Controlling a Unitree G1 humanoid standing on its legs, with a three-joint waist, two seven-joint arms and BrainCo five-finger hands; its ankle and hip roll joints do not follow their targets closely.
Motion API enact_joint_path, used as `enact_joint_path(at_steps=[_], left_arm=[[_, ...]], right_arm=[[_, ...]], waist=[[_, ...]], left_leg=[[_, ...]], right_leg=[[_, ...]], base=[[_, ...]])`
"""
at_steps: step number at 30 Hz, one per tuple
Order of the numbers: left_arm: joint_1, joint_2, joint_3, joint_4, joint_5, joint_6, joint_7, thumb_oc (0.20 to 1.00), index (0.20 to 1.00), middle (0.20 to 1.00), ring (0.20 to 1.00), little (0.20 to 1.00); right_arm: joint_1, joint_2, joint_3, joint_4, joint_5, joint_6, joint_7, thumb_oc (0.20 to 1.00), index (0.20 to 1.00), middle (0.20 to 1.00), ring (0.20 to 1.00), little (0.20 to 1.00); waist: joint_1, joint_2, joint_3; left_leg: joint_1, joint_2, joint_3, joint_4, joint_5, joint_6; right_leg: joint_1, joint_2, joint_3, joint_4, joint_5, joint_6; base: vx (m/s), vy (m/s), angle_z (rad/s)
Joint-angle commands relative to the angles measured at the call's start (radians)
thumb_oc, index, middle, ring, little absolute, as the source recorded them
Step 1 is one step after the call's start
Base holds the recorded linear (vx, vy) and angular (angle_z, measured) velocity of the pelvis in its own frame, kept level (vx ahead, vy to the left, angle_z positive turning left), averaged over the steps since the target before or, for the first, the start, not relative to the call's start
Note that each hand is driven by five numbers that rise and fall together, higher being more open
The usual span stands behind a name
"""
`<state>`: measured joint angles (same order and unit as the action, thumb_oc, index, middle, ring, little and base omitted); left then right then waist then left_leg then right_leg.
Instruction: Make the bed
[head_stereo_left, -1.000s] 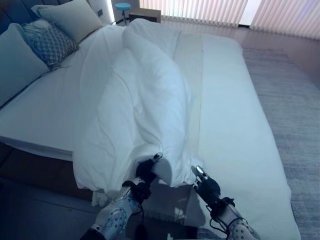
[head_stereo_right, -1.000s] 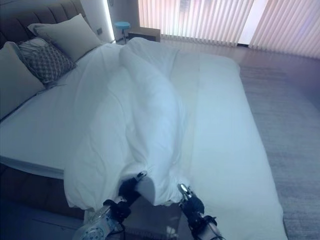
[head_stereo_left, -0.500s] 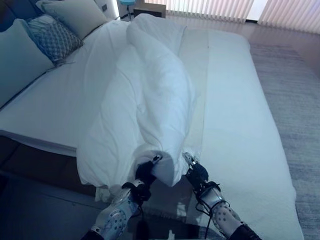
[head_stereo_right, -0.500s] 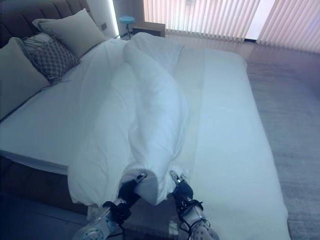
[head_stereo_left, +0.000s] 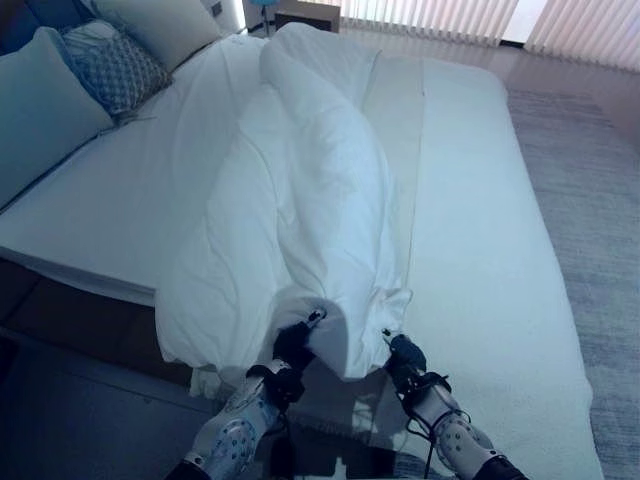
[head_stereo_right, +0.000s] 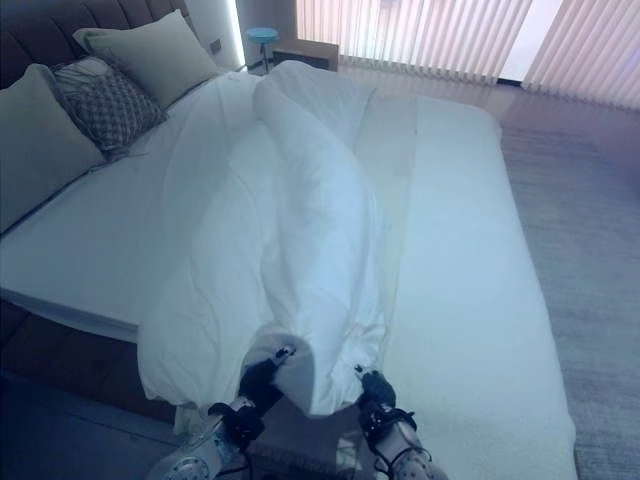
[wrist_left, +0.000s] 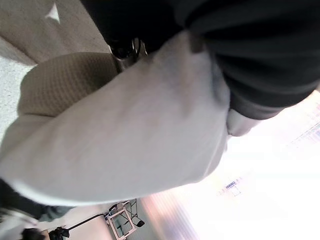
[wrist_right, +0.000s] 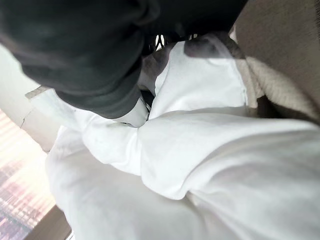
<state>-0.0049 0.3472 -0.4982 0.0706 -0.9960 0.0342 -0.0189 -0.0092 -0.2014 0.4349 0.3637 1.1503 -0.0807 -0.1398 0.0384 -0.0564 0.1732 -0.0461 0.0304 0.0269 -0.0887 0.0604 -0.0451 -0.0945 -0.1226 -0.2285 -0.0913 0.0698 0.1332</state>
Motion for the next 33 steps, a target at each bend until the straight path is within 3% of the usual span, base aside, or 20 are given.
enact_joint_path(at_steps=[1, 8, 13, 20, 21, 22, 23, 26, 28, 30, 33], left_arm=[[-0.004, -0.025, -0.025, -0.052, -0.003, -0.030, -0.022, 0.200, 0.200, 0.200, 0.200, 0.200], [0.057, -0.047, 0.139, -0.012, 0.037, -0.069, 0.030, 0.200, 0.200, 0.200, 0.200, 0.200], [0.094, -0.107, 0.296, 0.027, 0.049, -0.115, 0.135, 0.200, 0.200, 0.200, 0.200, 0.200], [0.097, -0.150, 0.397, 0.059, 0.070, -0.150, 0.195, 0.200, 0.200, 0.200, 0.200, 0.200], [0.090, -0.158, 0.405, 0.064, 0.070, -0.154, 0.203, 0.200, 0.200, 0.200, 0.200, 0.200], [0.090, -0.158, 0.405, 0.064, 0.070, -0.154, 0.203, 0.200, 0.200, 0.200, 0.200, 0.200], [0.087, -0.164, 0.409, 0.071, 0.072, -0.155, 0.210, 0.200, 0.200, 0.200, 0.200, 0.200], [0.080, -0.176, 0.405, 0.089, 0.067, -0.154, 0.216, 0.200, 0.200, 0.200, 0.200, 0.200], [0.085, -0.189, 0.403, 0.092, 0.057, -0.154, 0.218, 0.200, 0.200, 0.200, 0.200, 0.200], [0.081, -0.197, 0.398, 0.108, 0.041, -0.157, 0.225, 0.200, 0.200, 0.200, 0.200, 0.200], [0.090, -0.205, 0.404, 0.101, 0.045, -0.159, 0.224, 0.200, 0.200, 0.200, 0.200, 0.200]], right_arm=[[0.009, 0.034, -0.031, -0.087, 0.022, -0.015, 0.043, 0.200, 0.200, 0.200, 0.200, 0.200], [0.119, 0.060, -0.241, -0.230, 0.104, -0.105, 0.037, 0.200, 0.200, 0.200, 0.200, 0.200], [0.115, 0.092, -0.397, -0.298, 0.074, -0.195, -0.040, 0.200, 0.200, 0.200, 0.200, 0.200], [0.052, 0.119, -0.463, -0.332, 0.019, -0.257, -0.111, 0.200, 0.200, 0.200, 0.200, 0.200], [0.042, 0.123, -0.461, -0.326, 0.017, -0.260, -0.120, 0.200, 0.200, 0.200, 0.200, 0.200], [0.042, 0.123, -0.461, -0.326, 0.017, -0.260, -0.120, 0.200, 0.200, 0.200, 0.200, 0.200], [0.053, 0.123, -0.463, -0.322, 0.018, -0.260, -0.123, 0.200, 0.200, 0.200, 0.200, 0.200], [0.066, 0.125, -0.461, -0.316, 0.015, -0.255, -0.128, 0.200, 0.200, 0.200, 0.200, 0.200], [0.080, 0.129, -0.458, -0.301, 0.012, -0.247, -0.137, 0.200, 0.200, 0.200, 0.200, 0.200], [0.090, 0.135, -0.454, -0.270, 0.024, -0.247, -0.138, 0.200, 0.200, 0.200, 0.200, 0.200], [0.120, 0.135, -0.434, -0.232, 0.026, -0.222, -0.127, 0.200, 0.200, 0.200, 0.200, 0.200]], waist=[[-0.011, -0.005, 0.004], [-0.040, -0.004, -0.038], [-0.065, 0.002, -0.075], [-0.064, 0.010, -0.068], [-0.056, 0.017, -0.060], [-0.056, 0.017, -0.060], [-0.060, 0.022, -0.063], [-0.065, 0.019, -0.079], [-0.059, 0.008, -0.102], [-0.065, 0.007, -0.110], [-0.065, 0.005, -0.119]], left_leg=[[0.009, -0.068, 0.013, 0.001, -0.085, 0.019], [0.048, -0.073, 0.038, 0.001, -0.102, 0.029], [0.092, -0.081, 0.075, 0.001, -0.118, 0.048], [0.128, -0.090, 0.143, 0.001, -0.118, 0.077], [0.124, -0.080, 0.155, 0.001, -0.108, 0.078], [0.124, -0.081, 0.154, 0.001, -0.108, 0.078], [0.114, -0.073, 0.152, 0.001, -0.095, 0.077], [0.106, -0.073, 0.143, 0.001, -0.087, 0.074], [0.095, -0.082, 0.135, 0.001, -0.077, 0.068], [0.084, -0.080, 0.114, 0.001, -0.054, 0.058], [0.061, -0.086, 0.089, 0.001, -0.034, 0.046]], right_leg=[[0.040, 0.020, 0.030, 0.004, 0.007, 0.029], [0.062, 0.018, 0.057, 0.004, 0.009, 0.036], [0.078, 0.016, 0.111, 0.004, 0.024, 0.043], [0.025, -0.001, 0.136, 0.105, 0.063, 0.068], [0.008, -0.003, 0.097, 0.179, 0.035, 0.058], [0.006, -0.003, 0.096, 0.183, 0.033, 0.058], [0.018, 0.020, 0.093, 0.229, -0.028, 0.037], [0.044, 0.046, 0.103, 0.242, -0.082, 0.018], [0.087, 0.055, 0.105, 0.193, -0.094, 0.008], [0.091, 0.089, 0.153, 0.172, -0.103, -0.015], [0.105, 0.095, 0.143, 0.124, -0.097, -0.025]], base=[[-0.01, 0.028, 0.11], [0.01, 0.027, -0.03], [-0.01, 0.079, -0.34], [-0.11, 0.076, -0.48], [-0.16, 0.031, -0.58], [-0.20, 0.023, -0.46], [-0.09, -0.004, -0.19], [-0.07, -0.039, 0.10], [-0.03, -0.088, 0.27], [-0.05, -0.102, 0.12], [-0.09, -0.091, 0.17]])
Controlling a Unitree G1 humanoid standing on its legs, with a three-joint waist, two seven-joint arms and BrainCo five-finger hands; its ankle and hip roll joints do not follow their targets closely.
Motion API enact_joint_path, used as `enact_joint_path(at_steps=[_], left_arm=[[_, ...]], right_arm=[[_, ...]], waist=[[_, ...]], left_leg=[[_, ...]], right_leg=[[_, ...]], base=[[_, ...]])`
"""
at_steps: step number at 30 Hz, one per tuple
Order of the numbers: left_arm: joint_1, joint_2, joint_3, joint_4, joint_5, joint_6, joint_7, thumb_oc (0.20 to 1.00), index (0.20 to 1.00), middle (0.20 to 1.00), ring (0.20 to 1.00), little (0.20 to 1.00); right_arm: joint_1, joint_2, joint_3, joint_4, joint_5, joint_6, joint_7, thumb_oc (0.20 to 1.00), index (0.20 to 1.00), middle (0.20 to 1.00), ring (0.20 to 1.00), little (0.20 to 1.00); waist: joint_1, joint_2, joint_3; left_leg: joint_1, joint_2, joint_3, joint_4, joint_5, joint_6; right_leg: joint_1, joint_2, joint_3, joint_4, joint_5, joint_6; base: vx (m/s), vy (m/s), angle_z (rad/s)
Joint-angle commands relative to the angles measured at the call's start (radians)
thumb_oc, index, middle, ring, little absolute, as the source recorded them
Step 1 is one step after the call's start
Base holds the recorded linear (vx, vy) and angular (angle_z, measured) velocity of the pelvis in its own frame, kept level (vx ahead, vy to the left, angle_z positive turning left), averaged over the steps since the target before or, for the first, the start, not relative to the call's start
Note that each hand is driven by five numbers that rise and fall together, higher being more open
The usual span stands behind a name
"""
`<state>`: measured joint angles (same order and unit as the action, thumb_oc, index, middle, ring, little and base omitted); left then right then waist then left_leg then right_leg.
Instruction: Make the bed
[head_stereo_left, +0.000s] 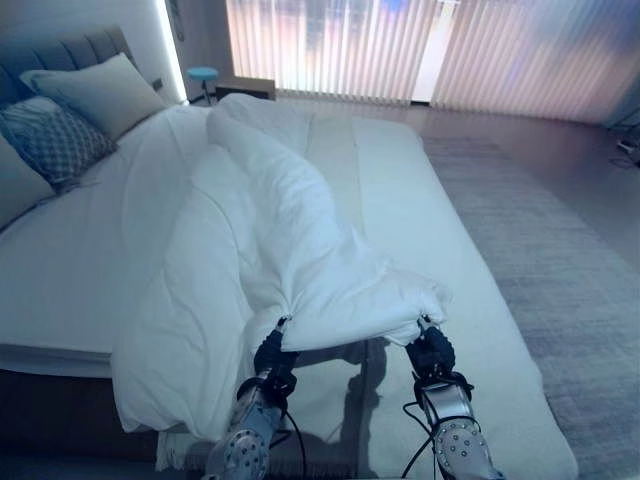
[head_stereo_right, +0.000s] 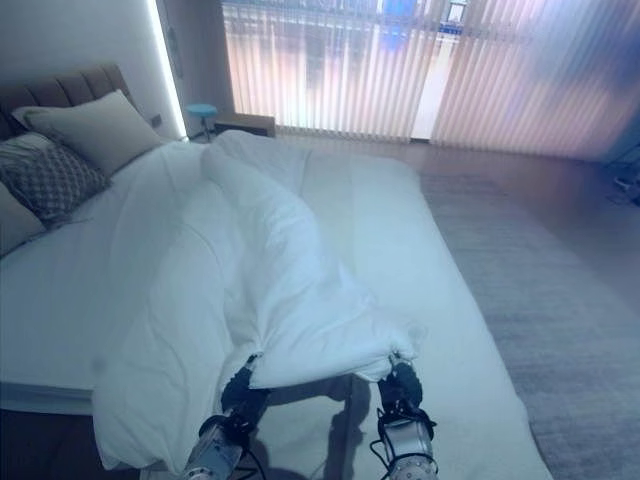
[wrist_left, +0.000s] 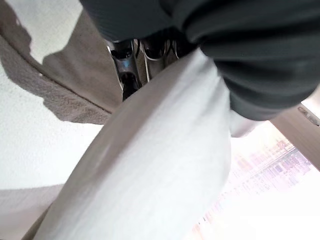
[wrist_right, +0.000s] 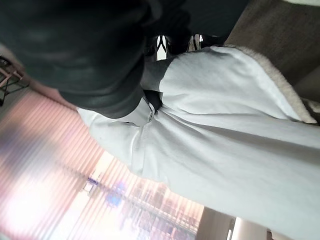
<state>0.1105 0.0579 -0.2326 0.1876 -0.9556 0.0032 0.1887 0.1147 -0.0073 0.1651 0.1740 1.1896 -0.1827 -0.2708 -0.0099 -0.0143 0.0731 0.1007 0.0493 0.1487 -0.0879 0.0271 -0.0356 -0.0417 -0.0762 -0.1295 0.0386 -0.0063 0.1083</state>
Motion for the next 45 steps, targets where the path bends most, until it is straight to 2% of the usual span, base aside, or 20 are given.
enact_joint_path(at_steps=[1, 4, 6, 8, 9, 11, 12, 14, 17, 19, 23, 24, 27, 30, 32, 34, 37, 40, 43, 45], left_arm=[[-0.037, 0.080, 0.140, -0.013, 0.002, -0.133, 0.017, 0.200, 0.200, 0.200, 0.200, 0.200], [-0.059, 0.070, 0.149, -0.033, -0.002, -0.152, 0.027, 0.200, 0.200, 0.200, 0.200, 0.200], [-0.075, 0.063, 0.163, -0.045, 0.007, -0.165, 0.023, 0.200, 0.200, 0.200, 0.200, 0.200], [-0.079, 0.067, 0.169, -0.047, 0.011, -0.175, 0.019, 0.200, 0.200, 0.200, 0.200, 0.200], [-0.083, 0.072, 0.178, -0.053, 0.019, -0.188, 0.020, 0.200, 0.200, 0.200, 0.200, 0.200], [-0.083, 0.072, 0.178, -0.053, 0.020, -0.188, 0.020, 0.200, 0.200, 0.200, 0.200, 0.200], [-0.087, 0.078, 0.184, -0.063, 0.028, -0.197, 0.022, 0.200, 0.200, 0.200, 0.200, 0.200], [-0.092, 0.087, 0.192, -0.066, 0.036, -0.203, 0.028, 0.200, 0.200, 0.200, 0.200, 0.200], [-0.110, 0.097, 0.180, -0.065, 0.040, -0.216, 0.029, 0.200, 0.200, 0.200, 0.200, 0.200], [-0.146, 0.142, 0.154, -0.069, 0.061, -0.230, 0.023, 0.200, 0.200, 0.200, 0.200, 0.200], [-0.158, 0.178, 0.167, -0.069, 0.100, -0.227, 0.036, 0.200, 0.200, 0.200, 0.200, 0.200], [-0.155, 0.179, 0.179, -0.066, 0.103, -0.229, 0.048, 0.200, 0.200, 0.200, 0.200, 0.200], [-0.132, 0.175, 0.212, -0.091, 0.090, -0.238, 0.059, 0.200, 0.200, 0.200, 0.200, 0.200], [-0.121, 0.168, 0.219, -0.108, 0.085, -0.230, 0.065, 0.200, 0.200, 0.200, 0.200, 0.200], [-0.122, 0.165, 0.212, -0.107, 0.088, -0.222, 0.067, 0.200, 0.200, 0.200, 0.200, 0.200], [-0.127, 0.164, 0.200, -0.097, 0.124, -0.208, 0.071, 0.200, 0.200, 0.200, 0.200, 0.200], [-0.137, 0.151, 0.184, -0.087, 0.137, -0.209, 0.064, 0.200, 0.200, 0.200, 0.200, 0.200], [-0.138, 0.139, 0.174, -0.094, 0.143, -0.208, 0.055, 0.200, 0.200, 0.200, 0.200, 0.200], [-0.155, 0.132, 0.163, -0.093, 0.146, -0.207, 0.047, 0.200, 0.200, 0.200, 0.200, 0.200], [-0.152, 0.136, 0.164, -0.093, 0.151, -0.213, 0.046, 0.200, 0.200, 0.200, 0.200, 0.200]], right_arm=[[0.001, -0.061, -0.159, -0.023, -0.012, -0.112, 0.005, 0.200, 0.200, 0.200, 0.200, 0.200], [-0.004, -0.083, -0.133, -0.001, -0.012, -0.096, 0.013, 0.200, 0.200, 0.200, 0.200, 0.200], [-0.017, -0.098, -0.116, 0.008, -0.010, -0.077, 0.026, 0.200, 0.200, 0.200, 0.200, 0.200], [-0.025, -0.109, -0.106, 0.020, -0.012, -0.075, 0.031, 0.200, 0.200, 0.200, 0.200, 0.200], [-0.030, -0.122, -0.092, 0.024, -0.011, -0.068, 0.040, 0.200, 0.200, 0.200, 0.200, 0.200], [-0.030, -0.122, -0.091, 0.025, -0.011, -0.068, 0.040, 0.200, 0.200, 0.200, 0.200, 0.200], [-0.039, -0.129, -0.081, 0.034, -0.007, -0.061, 0.045, 0.200, 0.200, 0.200, 0.200, 0.200], [-0.056, -0.130, -0.071, 0.036, -0.002, -0.059, 0.046, 0.200, 0.200, 0.200, 0.200, 0.200], [-0.073, -0.135, -0.053, 0.021, -0.003, -0.056, 0.045, 0.200, 0.200, 0.200, 0.200, 0.200], [-0.070, -0.134, -0.047, 0.005, -0.014, -0.048, 0.054, 0.200, 0.200, 0.200, 0.200, 0.200], [-0.097, -0.116, -0.019, 0.022, -0.043, -0.048, 0.060, 0.200, 0.200, 0.200, 0.200, 0.200], [-0.123, -0.110, 0.012, 0.025, -0.049, -0.042, 0.064, 0.200, 0.200, 0.200, 0.200, 0.200], [-0.149, -0.094, 0.052, 0.044, -0.049, -0.041, 0.081, 0.200, 0.200, 0.200, 0.200, 0.200], [-0.146, -0.079, 0.070, 0.033, -0.048, -0.037, 0.094, 0.200, 0.200, 0.200, 0.200, 0.200], [-0.142, -0.077, 0.075, 0.025, -0.048, -0.038, 0.093, 0.200, 0.200, 0.200, 0.200, 0.200], [-0.124, -0.082, 0.076, 0.002, -0.062, -0.050, 0.084, 0.200, 0.200, 0.200, 0.200, 0.200], [-0.119, -0.085, 0.071, 0.016, -0.051, -0.064, 0.078, 0.200, 0.200, 0.200, 0.200, 0.200], [-0.104, -0.100, 0.052, 0.015, -0.058, -0.067, 0.073, 0.200, 0.200, 0.200, 0.200, 0.200], [-0.102, -0.124, 0.027, -0.001, -0.068, -0.071, 0.064, 0.200, 0.200, 0.200, 0.200, 0.200], [-0.108, -0.129, 0.033, -0.003, -0.067, -0.067, 0.069, 0.200, 0.200, 0.200, 0.200, 0.200]], waist=[[-0.016, -0.037, -0.017], [-0.005, -0.040, 0.004], [-0.013, -0.050, 0.015], [-0.010, -0.052, 0.013], [-0.012, -0.046, 0.005], [-0.013, -0.044, 0.007], [-0.014, -0.032, 0.006], [-0.009, -0.024, 0.005], [-0.002, -0.024, 0.009], [-0.002, -0.070, 0.025], [0.020, -0.064, 0.050], [0.033, -0.043, 0.057], [0.073, -0.039, 0.048], [0.105, -0.064, 0.029], [0.110, -0.077, 0.020], [0.112, -0.108, -0.002], [0.091, -0.101, -0.019], [0.074, -0.088, -0.006], [0.045, -0.084, 0.025], [0.039, -0.088, 0.020]], left_leg=[[-0.103, -0.106, -0.052, 0.001, 0.017, 0.026], [-0.108, -0.118, -0.158, 0.014, 0.019, 0.021], [-0.097, -0.040, -0.155, 0.113, -0.057, 0.001], [-0.089, -0.007, -0.174, 0.155, -0.081, -0.001], [-0.066, 0.050, -0.223, 0.206, -0.068, -0.008], [-0.063, 0.052, -0.225, 0.206, -0.069, -0.008], [-0.021, 0.113, -0.273, 0.236, -0.035, -0.032], [0.010, 0.139, -0.310, 0.251, -0.042, -0.063], [0.016, 0.120, -0.303, 0.231, -0.114, -0.070], [-0.047, 0.033, -0.250, 0.331, -0.268, -0.047], [-0.096, 0.006, -0.207, 0.347, -0.267, -0.017], [-0.111, -0.007, -0.193, 0.317, -0.224, -0.006], [-0.109, -0.043, -0.171, 0.217, -0.145, 0.031], [-0.110, -0.082, -0.178, 0.129, -0.073, 0.037], [-0.117, -0.097, -0.181, 0.115, -0.055, 0.033], [-0.153, -0.136, -0.196, 0.093, -0.014, 0.029], [-0.186, -0.166, -0.218, 0.061, 0.051, 0.011], [-0.240, -0.186, -0.209, 0.125, 0.042, 0.001], [-0.254, -0.114, -0.083, 0.216, -0.024, 0.001], [-0.234, -0.082, -0.122, 0.229, -0.053, 0.001]], right_leg=[[0.053, 0.050, 0.030, -0.019, -0.016, -0.002], [0.042, 0.032, 0.014, -0.022, 0.004, -0.003], [0.007, -0.028, 0.000, -0.023, 0.034, 0.015], [-0.011, -0.044, 0.002, -0.021, 0.038, 0.015], [-0.032, -0.067, 0.004, -0.017, 0.045, 0.022], [-0.029, -0.065, 0.003, -0.017, 0.044, 0.021], [-0.031, -0.093, 0.008, -0.010, 0.059, 0.038], [-0.036, -0.131, 0.029, -0.009, 0.088, 0.065], [-0.047, -0.185, 0.052, -0.025, 0.169, 0.099], [-0.051, -0.290, 0.070, -0.093, 0.295, 0.120], [-0.091, -0.309, -0.017, -0.033, 0.281, 0.099], [-0.093, -0.293, -0.081, 0.084, 0.208, 0.072], [-0.077, -0.185, -0.159, 0.304, 0.094, 0.047], [-0.009, -0.044, -0.180, 0.331, -0.024, 0.034], [0.017, -0.003, -0.169, 0.305, -0.043, 0.031], [0.065, 0.118, -0.061, 0.199, -0.115, -0.020], [0.097, 0.151, 0.003, 0.038, -0.106, -0.066], [0.112, 0.137, -0.028, -0.016, -0.079, -0.065], [0.103, 0.082, -0.050, -0.031, -0.052, -0.045], [0.098, 0.052, -0.049, -0.032, -0.043, -0.037]], base=[[-0.09, -0.025, 0.41], [-0.18, 0.036, 0.41], [-0.27, 0.172, 0.27], [-0.18, 0.211, 0.35], [-0.15, 0.247, 0.19], [-0.06, 0.217, 0.02], [-0.09, 0.448, 0.10], [-0.13, 0.605, 0.19], [-0.11, 0.394, -0.05], [-0.31, 0.779, 0.05], [-0.31, 0.564, -0.08], [-0.30, 0.593, -0.11], [-0.29, 0.577, 0.13], [-0.18, 0.250, -0.39], [-0.15, 0.107, 0.16], [-0.21, 0.101, 0.26], [-0.15, 0.138, 0.42], [-0.12, 0.150, 0.64], [-0.22, 0.287, 0.47], [-0.10, 0.260, 0.03]])
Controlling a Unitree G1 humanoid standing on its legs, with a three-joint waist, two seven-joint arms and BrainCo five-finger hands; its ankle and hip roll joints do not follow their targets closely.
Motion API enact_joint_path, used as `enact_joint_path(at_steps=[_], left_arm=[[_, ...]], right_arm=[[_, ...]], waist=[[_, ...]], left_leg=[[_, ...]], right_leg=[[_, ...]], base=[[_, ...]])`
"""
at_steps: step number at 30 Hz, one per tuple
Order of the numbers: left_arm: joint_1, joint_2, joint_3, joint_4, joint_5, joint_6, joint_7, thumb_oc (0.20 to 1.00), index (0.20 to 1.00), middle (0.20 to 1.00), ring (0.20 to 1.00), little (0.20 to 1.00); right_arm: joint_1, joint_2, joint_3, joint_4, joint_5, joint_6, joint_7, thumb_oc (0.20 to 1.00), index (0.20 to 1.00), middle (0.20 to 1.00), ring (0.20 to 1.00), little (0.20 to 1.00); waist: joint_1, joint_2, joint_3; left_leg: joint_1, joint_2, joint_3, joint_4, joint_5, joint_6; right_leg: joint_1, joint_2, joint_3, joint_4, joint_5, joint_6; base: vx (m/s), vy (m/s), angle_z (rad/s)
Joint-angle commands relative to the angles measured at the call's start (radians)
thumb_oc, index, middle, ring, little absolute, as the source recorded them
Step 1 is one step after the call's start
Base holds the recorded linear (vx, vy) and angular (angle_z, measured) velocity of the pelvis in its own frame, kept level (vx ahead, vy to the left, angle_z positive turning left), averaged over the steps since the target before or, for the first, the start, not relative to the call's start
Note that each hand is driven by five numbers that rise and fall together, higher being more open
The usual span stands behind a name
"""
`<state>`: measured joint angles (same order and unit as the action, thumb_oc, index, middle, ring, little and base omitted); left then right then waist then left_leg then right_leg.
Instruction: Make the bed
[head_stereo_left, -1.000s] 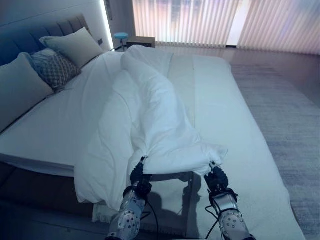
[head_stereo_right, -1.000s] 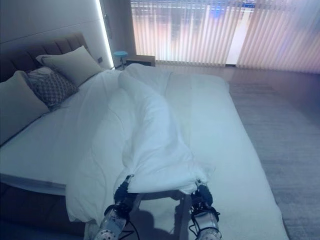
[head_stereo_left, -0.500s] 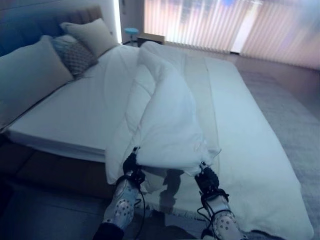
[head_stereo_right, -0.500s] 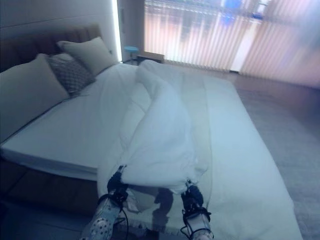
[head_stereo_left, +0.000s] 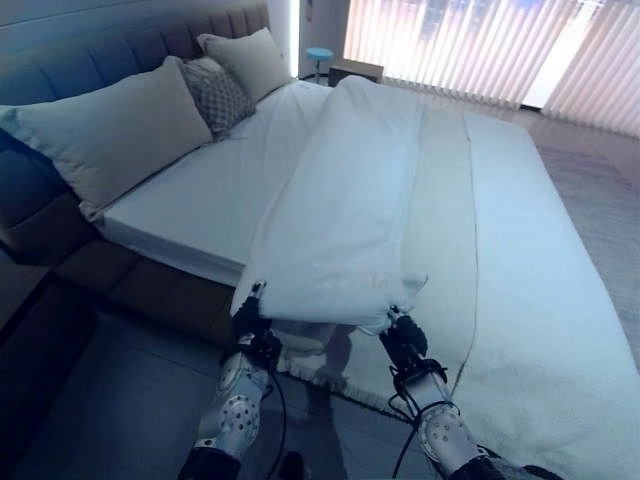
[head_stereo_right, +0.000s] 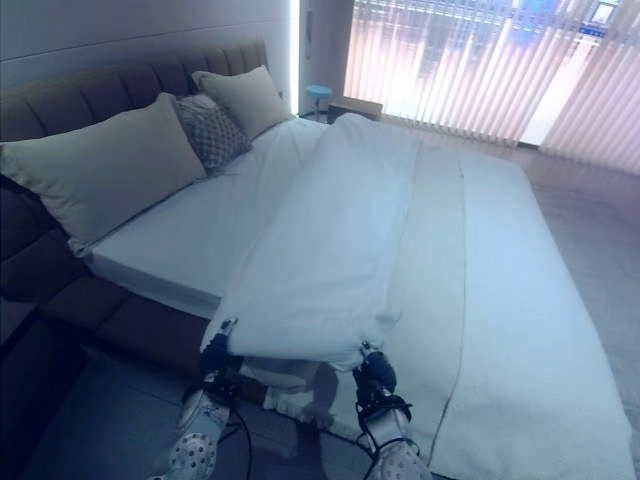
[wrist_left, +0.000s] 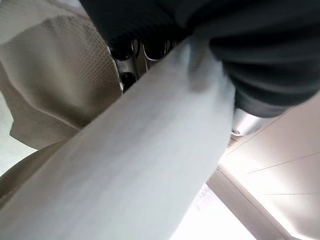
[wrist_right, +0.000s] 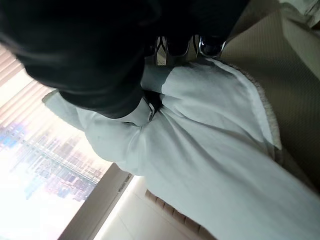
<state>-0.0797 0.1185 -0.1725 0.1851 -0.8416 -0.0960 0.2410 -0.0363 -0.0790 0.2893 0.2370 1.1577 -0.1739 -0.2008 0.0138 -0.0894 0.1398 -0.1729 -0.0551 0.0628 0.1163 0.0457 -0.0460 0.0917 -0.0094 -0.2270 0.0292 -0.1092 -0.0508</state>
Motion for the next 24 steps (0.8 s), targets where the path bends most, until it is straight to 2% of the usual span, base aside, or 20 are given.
enact_joint_path(at_steps=[1, 2, 3, 6, 7, 8, 9, 11, 12, 13, 14, 15, 16, 17, 19, 21, 23, 24], left_arm=[[0.038, 0.076, 0.104, -0.090, 0.038, -0.116, -0.005, 0.200, 0.200, 0.200, 0.200, 0.200], [0.038, 0.076, 0.104, -0.090, 0.038, -0.116, -0.005, 0.200, 0.200, 0.200, 0.200, 0.200], [0.034, 0.073, 0.105, -0.093, 0.036, -0.122, 0.004, 0.200, 0.200, 0.200, 0.200, 0.200], [0.024, 0.071, 0.110, -0.088, 0.028, -0.129, 0.012, 0.200, 0.200, 0.200, 0.200, 0.200], [0.020, 0.072, 0.110, -0.081, 0.025, -0.128, 0.012, 0.200, 0.200, 0.200, 0.200, 0.200], [0.020, 0.072, 0.110, -0.081, 0.025, -0.128, 0.012, 0.200, 0.200, 0.200, 0.200, 0.200], [0.014, 0.073, 0.109, -0.074, 0.026, -0.131, 0.015, 0.200, 0.200, 0.200, 0.200, 0.200], [0.006, 0.077, 0.103, -0.064, 0.022, -0.133, 0.013, 0.200, 0.200, 0.200, 0.200, 0.200], [0.002, 0.085, 0.093, -0.049, 0.042, -0.134, 0.013, 0.200, 0.200, 0.200, 0.200, 0.200], [-0.005, 0.095, 0.096, -0.048, 0.039, -0.134, 0.011, 0.200, 0.200, 0.200, 0.200, 0.200], [-0.007, 0.104, 0.095, -0.041, 0.047, -0.139, 0.019, 0.200, 0.200, 0.200, 0.200, 0.200], [-0.001, 0.112, 0.103, -0.035, 0.048, -0.136, 0.017, 0.200, 0.200, 0.200, 0.200, 0.200], [0.004, 0.116, 0.115, -0.029, 0.055, -0.140, 0.026, 0.200, 0.200, 0.200, 0.200, 0.200], [0.018, 0.116, 0.121, -0.026, 0.054, -0.129, 0.020, 0.200, 0.200, 0.200, 0.200, 0.200], [0.039, 0.116, 0.125, -0.009, 0.060, -0.123, 0.013, 0.200, 0.200, 0.200, 0.200, 0.200], [0.064, 0.112, 0.129, -0.002, 0.063, -0.112, 0.008, 0.200, 0.200, 0.200, 0.200, 0.200], [0.079, 0.105, 0.135, 0.022, 0.062, -0.099, 0.011, 0.200, 0.200, 0.200, 0.200, 0.200], [0.084, 0.100, 0.133, 0.042, 0.064, -0.093, 0.009, 0.200, 0.200, 0.200, 0.200, 0.200]], right_arm=[[0.041, -0.061, -0.092, -0.064, -0.037, -0.072, -0.001, 0.200, 0.200, 0.200, 0.200, 0.200], [0.041, -0.061, -0.092, -0.064, -0.037, -0.072, -0.001, 0.200, 0.200, 0.200, 0.200, 0.200], [0.032, -0.073, -0.095, -0.066, -0.039, -0.068, 0.000, 0.200, 0.200, 0.200, 0.200, 0.200], [0.017, -0.086, -0.104, -0.069, -0.045, -0.066, -0.004, 0.200, 0.200, 0.200, 0.200, 0.200], [0.010, -0.096, -0.106, -0.072, -0.048, -0.063, -0.008, 0.200, 0.200, 0.200, 0.200, 0.200], [0.010, -0.096, -0.106, -0.072, -0.048, -0.063, -0.008, 0.200, 0.200, 0.200, 0.200, 0.200], [-0.007, -0.101, -0.101, -0.073, -0.053, -0.056, -0.007, 0.200, 0.200, 0.200, 0.200, 0.200], [0.002, -0.097, -0.103, -0.084, -0.070, -0.041, -0.006, 0.200, 0.200, 0.200, 0.200, 0.200], [0.006, -0.093, -0.102, -0.082, -0.078, -0.039, -0.001, 0.200, 0.200, 0.200, 0.200, 0.200], [0.006, -0.087, -0.103, -0.080, -0.074, -0.037, -0.002, 0.200, 0.200, 0.200, 0.200, 0.200], [0.000, -0.073, -0.099, -0.066, -0.082, -0.040, 0.001, 0.200, 0.200, 0.200, 0.200, 0.200], [-0.005, -0.063, -0.095, -0.059, -0.084, -0.041, 0.004, 0.200, 0.200, 0.200, 0.200, 0.200], [-0.011, -0.054, -0.085, -0.039, -0.097, -0.042, 0.004, 0.200, 0.200, 0.200, 0.200, 0.200], [-0.007, -0.050, -0.078, -0.030, -0.100, -0.034, 0.004, 0.200, 0.200, 0.200, 0.200, 0.200], [0.006, -0.053, -0.074, -0.007, -0.100, -0.026, 0.015, 0.200, 0.200, 0.200, 0.200, 0.200], [0.024, -0.052, -0.072, 0.012, -0.109, -0.021, 0.015, 0.200, 0.200, 0.200, 0.200, 0.200], [0.049, -0.046, -0.075, 0.027, -0.114, -0.020, 0.011, 0.200, 0.200, 0.200, 0.200, 0.200], [0.064, -0.045, -0.081, 0.035, -0.111, -0.025, 0.005, 0.200, 0.200, 0.200, 0.200, 0.200]], waist=[[0.015, -0.015, -0.050], [0.014, -0.015, -0.052], [0.010, -0.017, -0.062], [0.003, -0.001, -0.073], [0.002, 0.011, -0.071], [0.002, 0.011, -0.070], [0.009, 0.031, -0.068], [-0.003, 0.034, -0.069], [-0.002, 0.027, -0.066], [0.000, 0.026, -0.063], [0.007, 0.025, -0.055], [0.014, 0.034, -0.047], [0.031, 0.050, -0.034], [0.033, 0.066, -0.036], [0.019, 0.077, -0.037], [0.020, 0.078, -0.039], [0.013, 0.070, -0.037], [0.004, 0.063, -0.036]], left_leg=[[0.057, 0.046, -0.064, 0.028, -0.077, 0.006], [0.055, 0.046, -0.065, 0.026, -0.075, 0.006], [0.085, 0.129, -0.112, 0.013, -0.062, -0.007], [0.102, 0.235, -0.151, -0.029, -0.007, -0.035], [0.107, 0.249, -0.166, -0.040, 0.002, -0.047], [0.109, 0.249, -0.167, -0.041, 0.002, -0.047], [0.125, 0.220, -0.216, -0.043, -0.031, -0.061], [0.144, 0.196, -0.175, -0.067, -0.065, -0.060], [0.137, 0.163, -0.169, -0.054, -0.083, -0.047], [0.131, 0.144, -0.154, -0.049, -0.091, -0.035], [0.126, 0.129, -0.126, -0.049, -0.094, -0.024], [0.124, 0.120, -0.104, -0.055, -0.094, -0.011], [0.130, 0.122, -0.072, -0.067, -0.092, -0.005], [0.135, 0.113, -0.065, -0.089, -0.084, 0.002], [0.158, 0.085, -0.055, -0.140, -0.058, 0.015], [0.183, 0.065, -0.042, -0.186, -0.039, 0.017], [0.189, 0.043, -0.041, -0.200, -0.030, 0.015], [0.191, 0.031, -0.038, -0.201, -0.027, 0.014]], right_leg=[[-0.035, -0.031, 0.052, -0.018, 0.059, 0.127], [-0.037, -0.032, 0.051, -0.018, 0.060, 0.127], [-0.039, -0.068, 0.053, -0.011, 0.052, 0.136], [-0.036, -0.109, 0.051, 0.000, 0.040, 0.154], [-0.030, -0.119, 0.053, 0.006, 0.039, 0.163], [-0.029, -0.119, 0.053, 0.006, 0.039, 0.162], [-0.029, -0.157, 0.071, 0.013, 0.054, 0.184], [-0.026, -0.212, 0.080, 0.016, 0.095, 0.207], [-0.042, -0.249, 0.096, 0.022, 0.152, 0.218], [-0.063, -0.267, 0.105, 0.039, 0.178, 0.217], [-0.094, -0.288, 0.089, 0.059, 0.224, 0.217], [-0.129, -0.300, 0.070, 0.088, 0.241, 0.210], [-0.151, -0.309, 0.005, 0.119, 0.233, 0.203], [-0.157, -0.291, -0.016, 0.144, 0.203, 0.196], [-0.179, -0.190, 0.002, 0.177, 0.130, 0.173], [-0.169, -0.124, -0.018, 0.150, 0.084, 0.157], [-0.169, -0.056, 0.000, 0.116, 0.065, 0.139], [-0.155, -0.023, 0.031, 0.068, 0.063, 0.128]], base=[[-0.02, 0.098, -0.52], [0.01, 0.323, -0.55], [0.04, 0.321, -0.22], [0.08, 0.435, -0.05], [0.07, 0.305, 0.12], [0.09, 0.497, 0.18], [0.10, 0.586, 0.10], [0.10, 0.676, 0.11], [0.05, 0.525, 0.38], [0.00, 0.492, 0.37], [-0.05, 0.438, 0.20], [-0.10, 0.469, -0.22], [-0.07, 0.495, -0.68], [-0.01, 0.487, -0.84], [0.06, 0.389, -0.66], [0.08, 0.226, -0.38], [0.06, 0.134, -0.46], [0.04, 0.105, 0.08]])
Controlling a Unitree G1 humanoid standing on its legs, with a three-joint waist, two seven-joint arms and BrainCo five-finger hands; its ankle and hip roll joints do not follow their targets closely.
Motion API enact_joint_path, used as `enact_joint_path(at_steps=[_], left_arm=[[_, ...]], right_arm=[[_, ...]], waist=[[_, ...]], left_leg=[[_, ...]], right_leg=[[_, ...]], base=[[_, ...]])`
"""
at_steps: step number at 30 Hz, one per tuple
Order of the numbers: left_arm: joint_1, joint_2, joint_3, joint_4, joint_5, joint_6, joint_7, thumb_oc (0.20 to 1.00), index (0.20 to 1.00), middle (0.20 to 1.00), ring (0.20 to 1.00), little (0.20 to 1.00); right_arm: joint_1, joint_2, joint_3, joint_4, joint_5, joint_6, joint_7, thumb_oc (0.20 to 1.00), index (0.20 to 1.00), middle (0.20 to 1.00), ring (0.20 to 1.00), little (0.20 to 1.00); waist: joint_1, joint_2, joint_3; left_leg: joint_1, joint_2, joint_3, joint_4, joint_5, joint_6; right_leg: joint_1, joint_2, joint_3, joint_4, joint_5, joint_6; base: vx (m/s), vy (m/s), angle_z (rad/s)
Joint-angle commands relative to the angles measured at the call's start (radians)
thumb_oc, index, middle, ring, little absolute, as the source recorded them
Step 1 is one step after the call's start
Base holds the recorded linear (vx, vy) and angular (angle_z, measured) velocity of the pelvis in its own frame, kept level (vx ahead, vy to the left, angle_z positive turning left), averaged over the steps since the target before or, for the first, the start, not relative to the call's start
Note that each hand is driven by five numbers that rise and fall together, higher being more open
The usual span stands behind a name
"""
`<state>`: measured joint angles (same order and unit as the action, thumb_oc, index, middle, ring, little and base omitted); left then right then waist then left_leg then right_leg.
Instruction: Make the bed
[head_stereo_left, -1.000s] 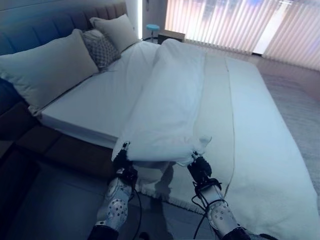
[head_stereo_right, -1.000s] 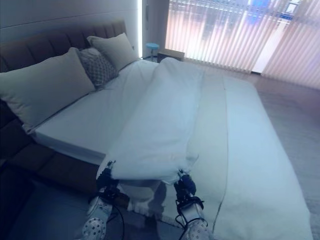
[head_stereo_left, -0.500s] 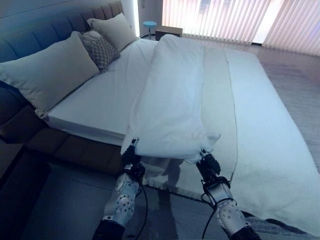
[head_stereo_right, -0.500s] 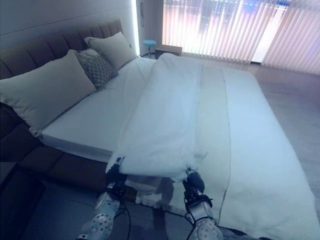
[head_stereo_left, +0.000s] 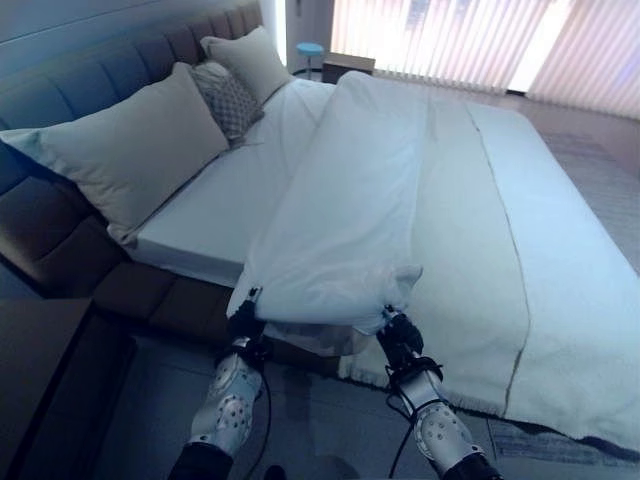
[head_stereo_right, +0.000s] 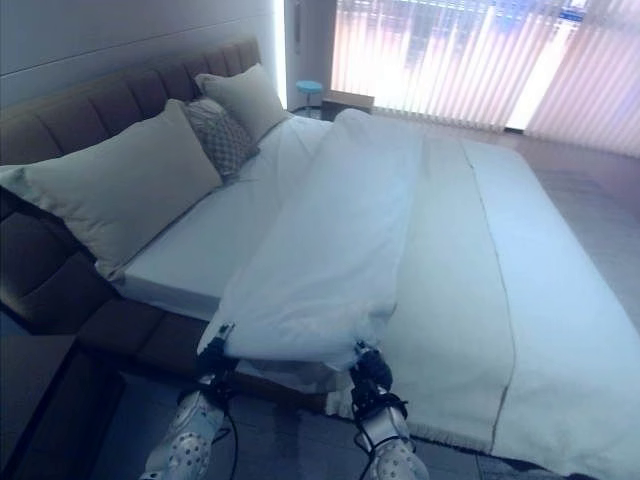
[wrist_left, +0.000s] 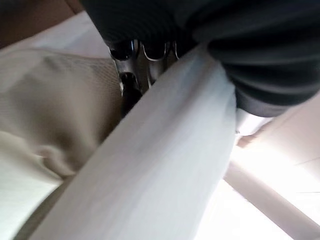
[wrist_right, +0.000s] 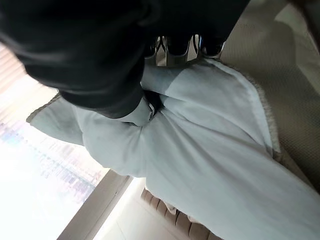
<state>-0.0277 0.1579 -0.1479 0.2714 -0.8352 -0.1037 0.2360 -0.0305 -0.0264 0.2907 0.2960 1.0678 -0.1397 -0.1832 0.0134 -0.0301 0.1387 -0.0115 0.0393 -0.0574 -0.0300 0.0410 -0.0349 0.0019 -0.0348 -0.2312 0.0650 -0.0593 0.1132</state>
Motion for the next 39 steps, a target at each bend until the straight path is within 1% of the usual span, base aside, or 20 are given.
enact_joint_path(at_steps=[1, 4, 6, 8, 9, 12, 19, 22, 26, 27, 32, 37, 39], left_arm=[[0.037, 0.059, 0.108, -0.026, 0.073, -0.082, 0.015, 0.200, 0.200, 0.200, 0.200, 0.200], [0.064, 0.032, 0.100, 0.023, 0.083, -0.068, 0.009, 0.200, 0.200, 0.200, 0.200, 0.200], [0.084, 0.018, 0.099, 0.045, 0.072, -0.058, 0.014, 0.200, 0.200, 0.200, 0.200, 0.200], [0.098, 0.013, 0.095, 0.067, 0.070, -0.046, 0.013, 0.200, 0.200, 0.200, 0.200, 0.200], [0.108, 0.004, 0.089, 0.102, 0.060, -0.037, 0.017, 0.200, 0.200, 0.200, 0.200, 0.200], [0.136, -0.005, 0.076, 0.124, 0.067, -0.024, 0.016, 0.200, 0.200, 0.200, 0.200, 0.200], [0.149, 0.002, 0.058, 0.149, 0.127, -0.008, 0.036, 0.200, 0.200, 0.200, 0.200, 0.200], [0.120, 0.011, 0.056, 0.183, 0.153, -0.008, 0.053, 0.200, 0.200, 0.200, 0.200, 0.200], [0.028, 0.026, 0.034, 0.257, 0.187, -0.028, 0.089, 0.200, 0.200, 0.200, 0.200, 0.200], [0.028, 0.026, 0.034, 0.258, 0.186, -0.028, 0.088, 0.200, 0.200, 0.200, 0.200, 0.200], [-0.064, 0.022, 0.023, 0.366, 0.183, -0.053, 0.116, 0.200, 0.200, 0.200, 0.200, 0.200], [-0.143, 0.012, 0.005, 0.489, 0.181, -0.068, 0.131, 0.200, 0.200, 0.200, 0.200, 0.200], [-0.157, 0.010, 0.005, 0.510, 0.176, -0.071, 0.135, 0.200, 0.200, 0.200, 0.200, 0.200]], right_arm=[[0.080, -0.099, -0.089, -0.014, -0.027, -0.061, -0.016, 0.200, 0.200, 0.200, 0.200, 0.200], [0.119, -0.094, -0.103, 0.015, -0.021, -0.046, -0.018, 0.200, 0.200, 0.200, 0.200, 0.200], [0.133, -0.085, -0.108, 0.048, -0.026, -0.038, -0.026, 0.200, 0.200, 0.200, 0.200, 0.200], [0.145, -0.079, -0.106, 0.065, -0.024, -0.034, -0.029, 0.200, 0.200, 0.200, 0.200, 0.200], [0.150, -0.072, -0.107, 0.091, -0.017, -0.023, -0.033, 0.200, 0.200, 0.200, 0.200, 0.200], [0.165, -0.070, -0.100, 0.114, -0.023, -0.008, -0.032, 0.200, 0.200, 0.200, 0.200, 0.200], [0.152, -0.076, -0.087, 0.160, -0.046, -0.008, -0.040, 0.200, 0.200, 0.200, 0.200, 0.200], [0.118, -0.076, -0.083, 0.200, -0.041, -0.015, -0.052, 0.200, 0.200, 0.200, 0.200, 0.200], [0.041, -0.081, -0.073, 0.270, -0.027, -0.036, -0.074, 0.200, 0.200, 0.200, 0.200, 0.200], [0.040, -0.081, -0.073, 0.271, -0.027, -0.036, -0.073, 0.200, 0.200, 0.200, 0.200, 0.200], [-0.038, -0.074, -0.056, 0.358, -0.014, -0.049, -0.089, 0.200, 0.200, 0.200, 0.200, 0.200], [-0.125, -0.060, -0.036, 0.469, -0.021, -0.050, -0.105, 0.200, 0.200, 0.200, 0.200, 0.200], [-0.141, -0.056, -0.036, 0.489, -0.023, -0.051, -0.108, 0.200, 0.200, 0.200, 0.200, 0.200]], waist=[[-0.004, 0.003, -0.034], [-0.018, 0.008, -0.045], [-0.015, 0.010, -0.052], [-0.017, 0.013, -0.054], [-0.018, 0.015, -0.052], [-0.021, 0.015, -0.054], [-0.021, 0.017, -0.048], [-0.018, 0.019, -0.027], [-0.019, 0.030, 0.034], [-0.019, 0.030, 0.034], [-0.023, 0.033, 0.085], [-0.020, 0.032, 0.109], [-0.020, 0.033, 0.114]], left_leg=[[0.027, -0.074, 0.076, -0.057, -0.021, 0.004], [0.019, -0.091, 0.068, -0.057, -0.023, 0.010], [0.014, -0.093, 0.078, -0.057, -0.028, 0.013], [0.011, -0.093, 0.078, -0.057, -0.025, 0.013], [0.010, -0.092, 0.073, -0.057, -0.023, 0.012], [0.018, -0.094, 0.067, -0.057, -0.027, 0.011], [0.022, -0.094, 0.058, -0.057, -0.031, 0.008], [0.005, -0.092, 0.058, -0.057, -0.025, 0.008], [-0.067, -0.091, 0.059, -0.057, -0.002, 0.006], [-0.068, -0.091, 0.059, -0.057, -0.001, 0.006], [-0.142, -0.091, 0.073, -0.057, 0.019, 0.002], [-0.197, -0.092, 0.093, -0.057, 0.029, -0.003], [-0.207, -0.092, 0.095, -0.057, 0.031, -0.003]], right_leg=[[-0.064, 0.019, 0.074, 0.000, 0.018, -0.042], [-0.036, 0.026, 0.109, -0.069, 0.050, -0.036], [-0.019, 0.016, 0.085, -0.112, 0.072, -0.025], [-0.017, 0.019, 0.086, -0.119, 0.072, -0.024], [-0.008, 0.016, 0.081, -0.132, 0.076, -0.023], [0.012, 0.014, 0.062, -0.143, 0.075, -0.022], [0.028, 0.007, 0.037, -0.152, 0.067, -0.021], [0.011, 0.005, 0.035, -0.152, 0.072, -0.020], [-0.061, 0.003, 0.038, -0.150, 0.095, -0.022], [-0.062, 0.003, 0.038, -0.150, 0.095, -0.022], [-0.138, 0.002, 0.043, -0.152, 0.120, -0.022], [-0.198, 0.005, 0.063, -0.152, 0.135, -0.020], [-0.209, 0.006, 0.068, -0.152, 0.137, -0.019]], base=[[0.05, 0.092, 0.42], [0.05, 0.056, 0.55], [0.03, -0.006, 0.11], [0.01, -0.021, 0.08], [0.03, -0.025, 0.09], [0.05, -0.029, 0.08], [0.02, -0.015, 0.08], [-0.05, -0.008, 0.03], [-0.13, 0.007, 0.00], [-0.08, 0.023, 0.08], [-0.06, 0.019, 0.14], [0.00, 0.017, -0.10], [0.00, 0.000, 0.00]])
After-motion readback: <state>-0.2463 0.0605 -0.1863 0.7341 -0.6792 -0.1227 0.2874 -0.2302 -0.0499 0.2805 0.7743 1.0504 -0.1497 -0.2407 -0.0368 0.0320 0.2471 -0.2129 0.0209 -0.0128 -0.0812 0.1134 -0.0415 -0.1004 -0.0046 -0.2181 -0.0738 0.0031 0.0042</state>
